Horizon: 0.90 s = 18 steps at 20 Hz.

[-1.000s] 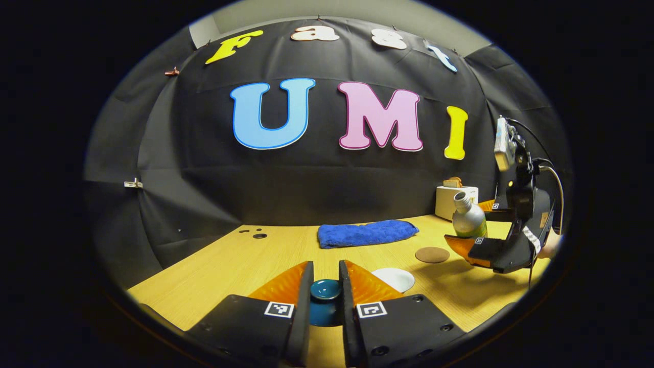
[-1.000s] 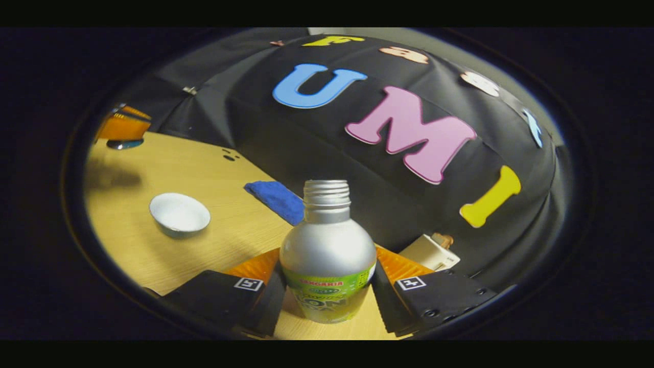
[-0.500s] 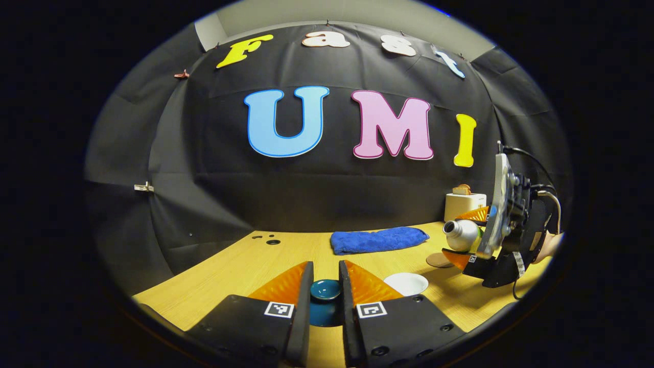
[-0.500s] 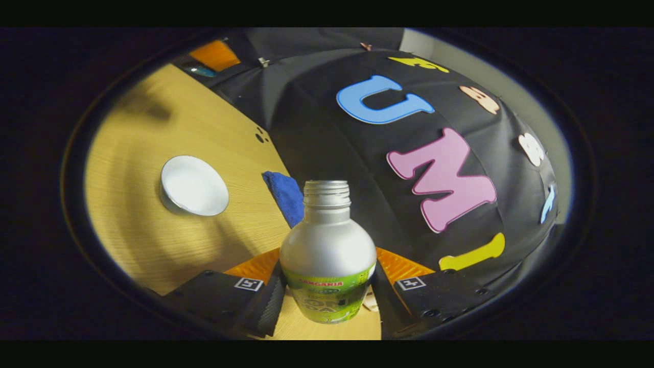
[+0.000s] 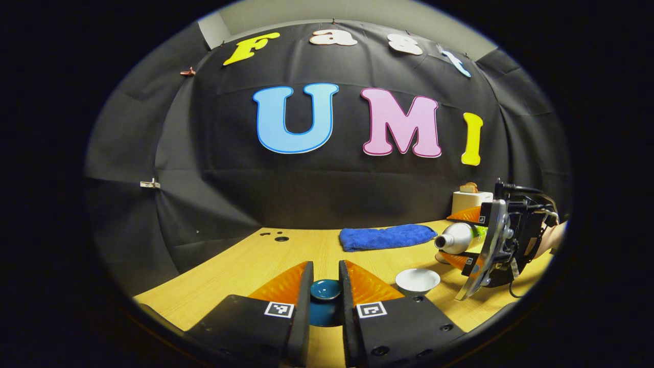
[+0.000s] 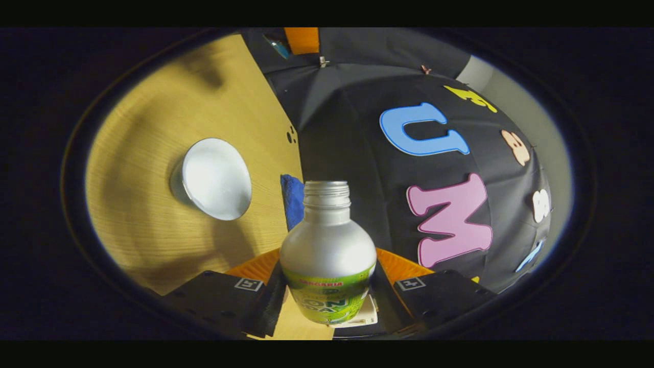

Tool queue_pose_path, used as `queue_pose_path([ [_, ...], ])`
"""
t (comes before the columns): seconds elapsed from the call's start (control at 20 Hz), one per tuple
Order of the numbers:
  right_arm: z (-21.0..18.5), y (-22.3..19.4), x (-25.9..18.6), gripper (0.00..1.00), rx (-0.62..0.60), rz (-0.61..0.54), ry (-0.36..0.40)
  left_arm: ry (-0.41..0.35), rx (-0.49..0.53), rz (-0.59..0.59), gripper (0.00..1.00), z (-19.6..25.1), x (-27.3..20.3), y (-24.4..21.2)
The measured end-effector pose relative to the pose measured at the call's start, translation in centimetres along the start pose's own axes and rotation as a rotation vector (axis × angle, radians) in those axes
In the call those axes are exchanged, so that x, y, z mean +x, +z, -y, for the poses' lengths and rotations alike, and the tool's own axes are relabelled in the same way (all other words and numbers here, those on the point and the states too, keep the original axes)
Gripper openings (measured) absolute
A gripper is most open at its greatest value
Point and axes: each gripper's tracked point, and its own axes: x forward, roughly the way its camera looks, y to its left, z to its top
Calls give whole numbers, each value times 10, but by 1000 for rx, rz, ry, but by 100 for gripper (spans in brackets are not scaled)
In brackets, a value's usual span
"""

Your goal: Open the teacup lid with one hand, grasp the water bottle and pour water into the teacup with the other hand; after pouring, place the water bottle on the coaster and then close the teacup lid.

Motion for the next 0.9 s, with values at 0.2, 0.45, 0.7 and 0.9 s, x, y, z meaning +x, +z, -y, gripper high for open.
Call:
queue_pose_path([
  [0.2, -10, 1, 4, 79, -60, 14, 27, 3, -8, -9, 30, -4, 3, -4],
  [0.45, -14, 1, 4, 79, -165, 37, 28, 3, -12, -23, 30, -6, 4, -10],
  [0.7, -26, -1, 2, 79, -220, 51, 52, -12, -38, -52, 30, -5, 8, -21],
  [0.9, -26, 5, 0, 78, -285, 72, 54, -10, -48, -70, 31, -8, 9, -28],
])
